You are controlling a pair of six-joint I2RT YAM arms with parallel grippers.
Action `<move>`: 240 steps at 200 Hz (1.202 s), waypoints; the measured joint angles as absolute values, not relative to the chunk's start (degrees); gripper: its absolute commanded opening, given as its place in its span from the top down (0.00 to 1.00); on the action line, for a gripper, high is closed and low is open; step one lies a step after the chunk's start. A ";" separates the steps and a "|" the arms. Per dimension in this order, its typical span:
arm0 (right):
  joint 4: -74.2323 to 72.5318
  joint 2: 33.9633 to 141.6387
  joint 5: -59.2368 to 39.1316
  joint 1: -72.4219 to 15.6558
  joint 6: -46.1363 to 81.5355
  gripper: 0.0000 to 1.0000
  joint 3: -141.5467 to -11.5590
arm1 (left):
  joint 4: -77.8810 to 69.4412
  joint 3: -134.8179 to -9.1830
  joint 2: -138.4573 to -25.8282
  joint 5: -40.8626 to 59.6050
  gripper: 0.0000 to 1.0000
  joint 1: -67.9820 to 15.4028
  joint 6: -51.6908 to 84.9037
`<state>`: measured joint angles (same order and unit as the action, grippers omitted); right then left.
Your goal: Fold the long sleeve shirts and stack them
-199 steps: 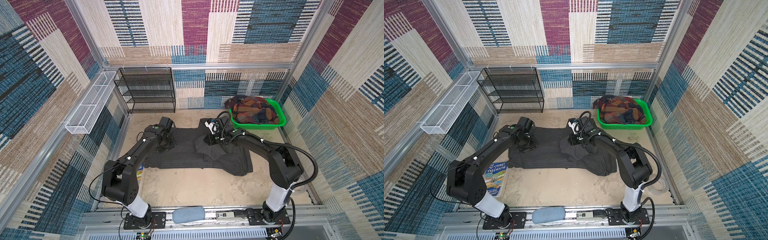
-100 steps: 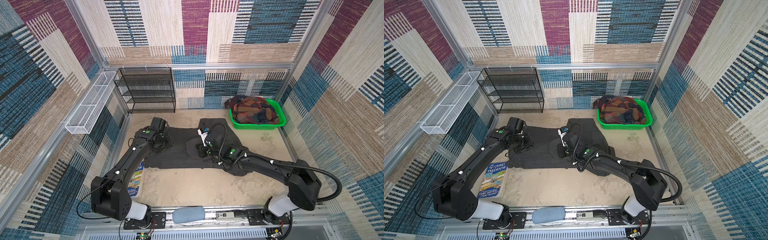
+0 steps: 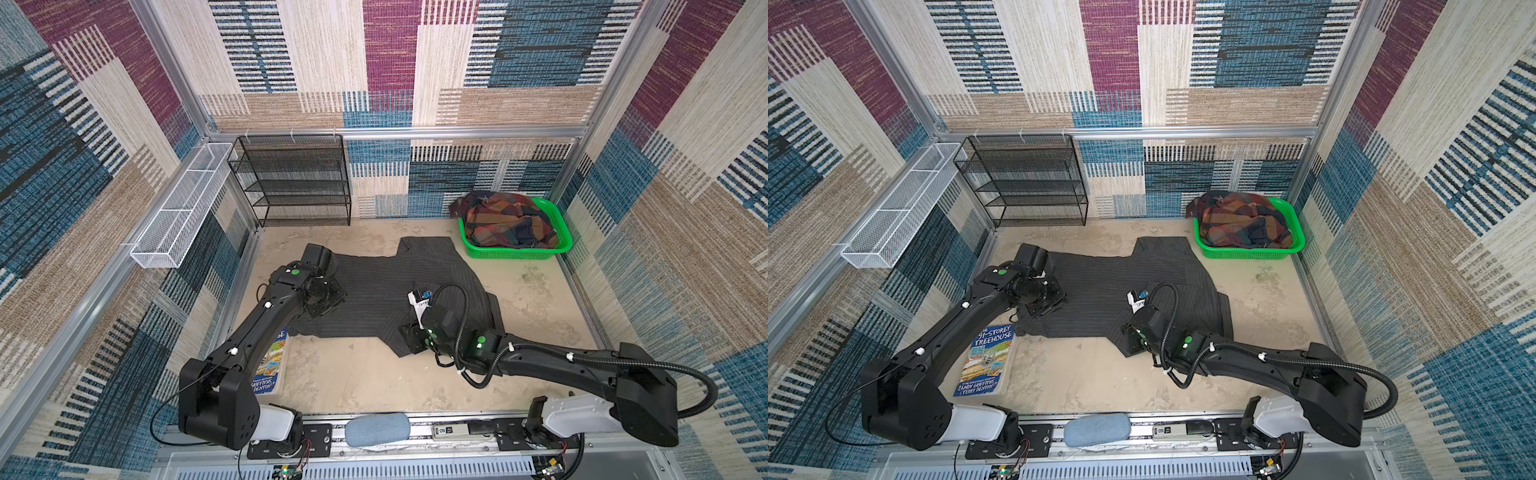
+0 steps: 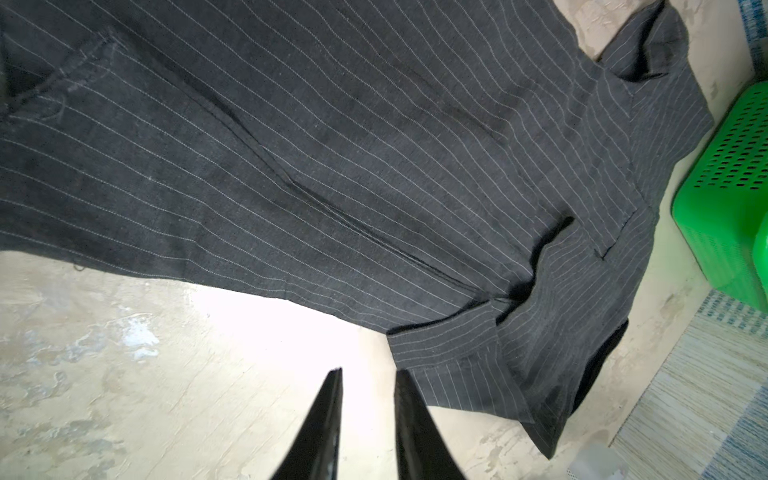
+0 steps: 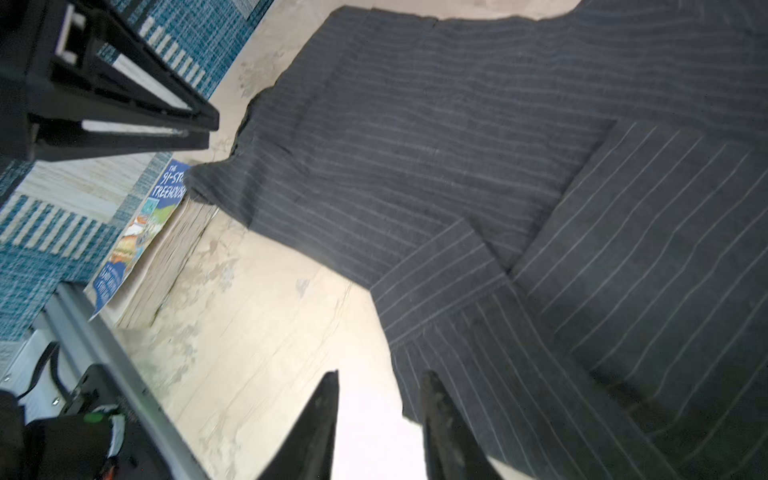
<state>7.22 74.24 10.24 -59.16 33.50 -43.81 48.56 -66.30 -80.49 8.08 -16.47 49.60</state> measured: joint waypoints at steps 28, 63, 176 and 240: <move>11.84 67.92 10.81 -59.09 35.22 0.52 -44.07 | 48.38 -64.31 -80.44 10.02 0.65 -19.09 51.66; 18.02 67.59 12.47 -53.56 34.85 0.53 -50.89 | 48.03 -61.08 -81.12 13.89 0.49 -23.81 56.93; 18.70 64.53 10.98 -41.98 27.83 0.55 -49.32 | 44.91 -83.15 -109.89 21.17 0.36 -32.38 66.63; 17.37 62.83 10.00 -40.01 25.61 0.56 -46.59 | 50.33 -94.87 -121.16 19.97 0.52 -34.65 67.31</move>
<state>17.37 62.83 10.00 -40.01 25.61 -46.59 50.33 -94.87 -121.16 19.97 -34.65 67.31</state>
